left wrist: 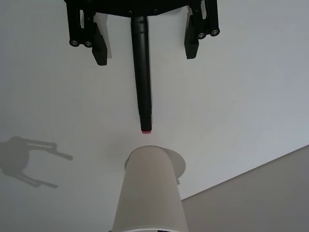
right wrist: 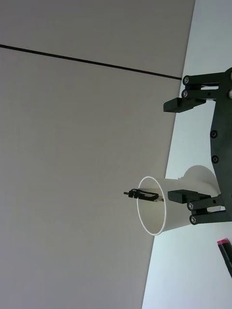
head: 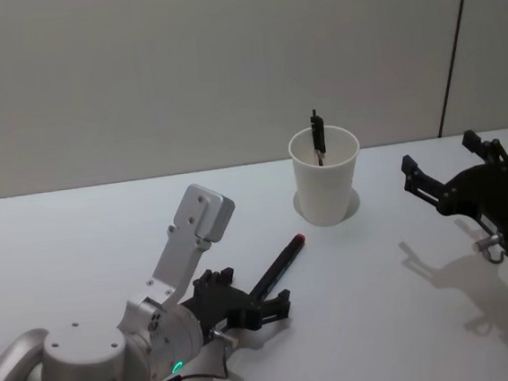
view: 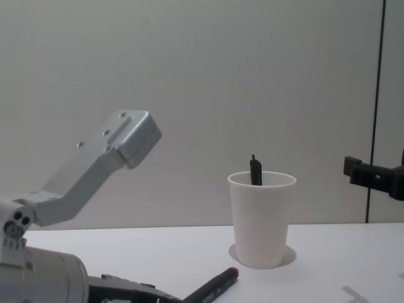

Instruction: Place the pen into the pen holder.

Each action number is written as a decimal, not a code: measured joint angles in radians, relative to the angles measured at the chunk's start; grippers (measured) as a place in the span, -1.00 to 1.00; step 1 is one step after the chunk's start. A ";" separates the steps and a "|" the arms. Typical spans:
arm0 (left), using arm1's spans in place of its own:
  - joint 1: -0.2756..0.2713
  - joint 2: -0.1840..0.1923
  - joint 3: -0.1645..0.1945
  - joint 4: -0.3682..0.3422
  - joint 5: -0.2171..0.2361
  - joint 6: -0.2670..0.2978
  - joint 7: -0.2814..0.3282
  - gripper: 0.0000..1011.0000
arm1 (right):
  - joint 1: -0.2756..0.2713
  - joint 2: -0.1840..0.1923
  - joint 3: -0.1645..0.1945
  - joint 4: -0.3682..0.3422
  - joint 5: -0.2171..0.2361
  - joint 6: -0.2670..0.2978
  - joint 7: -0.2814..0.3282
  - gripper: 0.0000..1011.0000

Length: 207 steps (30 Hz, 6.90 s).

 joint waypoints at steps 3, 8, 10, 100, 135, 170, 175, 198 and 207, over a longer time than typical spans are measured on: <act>-0.003 -0.003 0.000 0.002 0.001 0.007 -0.002 0.98 | 0.000 0.000 0.000 0.000 0.000 0.000 0.000 0.98; -0.009 -0.008 0.000 0.004 0.008 0.017 -0.012 0.98 | 0.000 0.000 0.000 0.000 0.000 0.000 0.000 0.98; -0.010 -0.009 0.000 0.005 0.011 0.018 -0.016 0.98 | 0.000 0.000 0.000 0.000 0.000 0.000 0.000 0.98; -0.028 -0.040 -0.003 0.023 0.045 0.037 -0.066 0.98 | 0.000 0.000 0.000 0.000 0.000 0.000 0.000 0.98; -0.028 -0.041 -0.002 0.025 0.060 0.034 -0.074 0.98 | 0.000 0.000 0.000 0.000 0.000 0.000 0.000 0.98; -0.030 -0.047 -0.005 0.032 0.057 0.037 -0.067 0.77 | 0.000 0.000 0.000 0.000 0.000 0.000 0.000 0.98; -0.030 -0.047 -0.005 0.033 0.056 0.037 -0.066 0.57 | 0.000 0.000 0.000 0.000 0.000 0.000 0.000 0.98; -0.030 -0.048 -0.005 0.033 0.056 0.036 -0.066 -0.66 | 0.000 0.000 0.000 0.000 0.000 0.000 0.000 0.98; -0.030 -0.048 -0.005 0.033 0.056 0.036 -0.066 -0.66 | 0.000 0.000 0.000 0.000 0.000 0.000 0.000 0.98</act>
